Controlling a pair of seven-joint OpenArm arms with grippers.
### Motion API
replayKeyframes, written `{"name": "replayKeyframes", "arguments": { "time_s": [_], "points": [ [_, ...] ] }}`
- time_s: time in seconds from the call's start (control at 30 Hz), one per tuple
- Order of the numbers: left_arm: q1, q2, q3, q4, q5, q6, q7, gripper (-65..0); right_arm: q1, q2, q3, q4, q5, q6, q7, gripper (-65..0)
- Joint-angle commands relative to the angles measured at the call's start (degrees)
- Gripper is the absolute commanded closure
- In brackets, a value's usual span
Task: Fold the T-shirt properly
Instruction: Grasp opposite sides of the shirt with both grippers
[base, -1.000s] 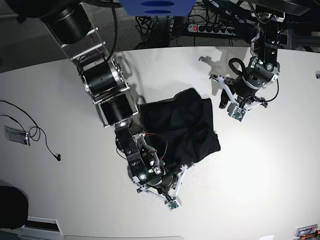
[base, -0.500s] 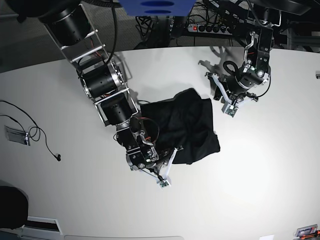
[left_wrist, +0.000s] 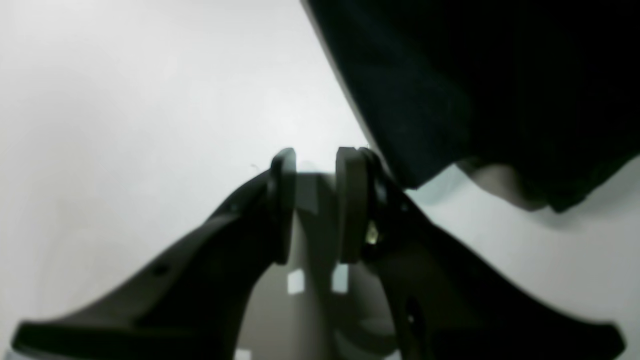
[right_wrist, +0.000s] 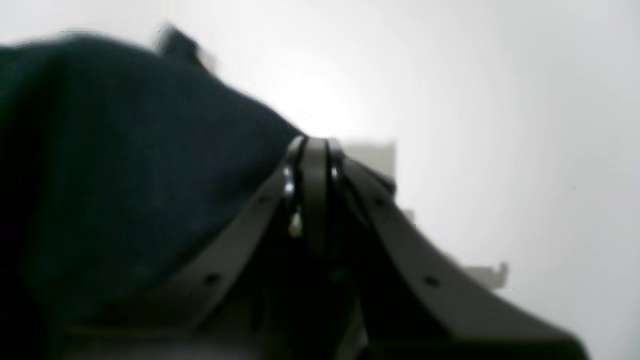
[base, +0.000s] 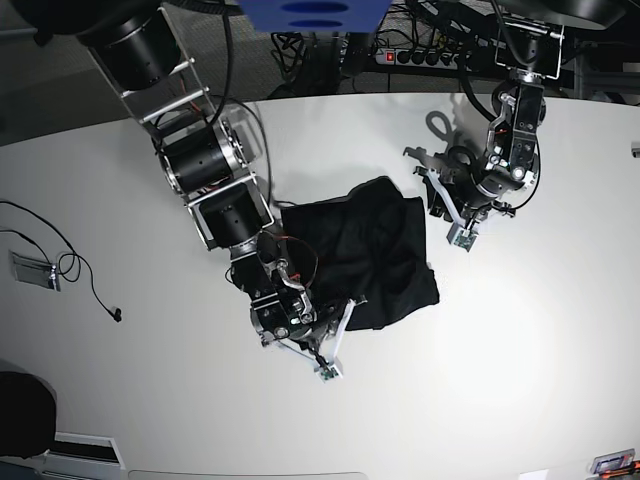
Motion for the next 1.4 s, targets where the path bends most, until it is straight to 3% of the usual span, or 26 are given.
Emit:
{"name": "replayKeyframes", "arguments": {
  "time_s": [0.0,0.17,0.27,0.4,0.53,0.77,1.03,1.2,1.37],
  "points": [
    [-1.4,-0.6,-0.3,0.5,0.3,0.2,0.1,-14.5,0.6,1.4,0.1,3.1,0.0,0.2,-0.7,0.0],
    [-4.2,-0.1,0.0,0.1,0.4,0.3,0.2,-14.5,-6.1,2.5,0.1,14.1,0.0,0.2,-5.8,0.0],
    [-6.6,2.0,0.1,-3.9,0.7,0.3,0.2,-14.5,-7.1,5.0,0.1,17.5,0.0,0.2,-6.5,0.0],
    [-8.8,4.4,3.1,-7.9,4.9,0.3,-0.1,-14.5,-11.0,5.6,0.2,20.6,0.0,0.2,-7.7,0.0],
    [-11.1,7.1,3.9,-8.5,9.2,0.3,-0.1,-14.5,-15.0,8.8,0.3,25.5,0.0,0.2,-8.5,0.0],
    [-17.6,7.5,4.0,-15.5,10.1,0.3,-0.1,-14.5,-19.9,11.8,0.6,35.9,0.0,0.2,-13.2,0.0],
    [-21.4,7.4,4.0,-15.7,10.3,0.5,-0.1,-14.5,-28.7,14.7,0.6,48.8,0.0,0.2,-16.6,0.0],
    [-24.2,7.3,4.0,-17.2,10.3,3.9,-0.1,-14.5,-33.5,14.7,0.6,54.6,0.0,0.2,-16.7,0.0],
    [-19.7,7.4,4.0,-8.1,10.1,3.9,-0.1,-14.5,-31.5,14.8,6.8,54.6,0.0,0.2,-18.4,0.0]
  ]
}}
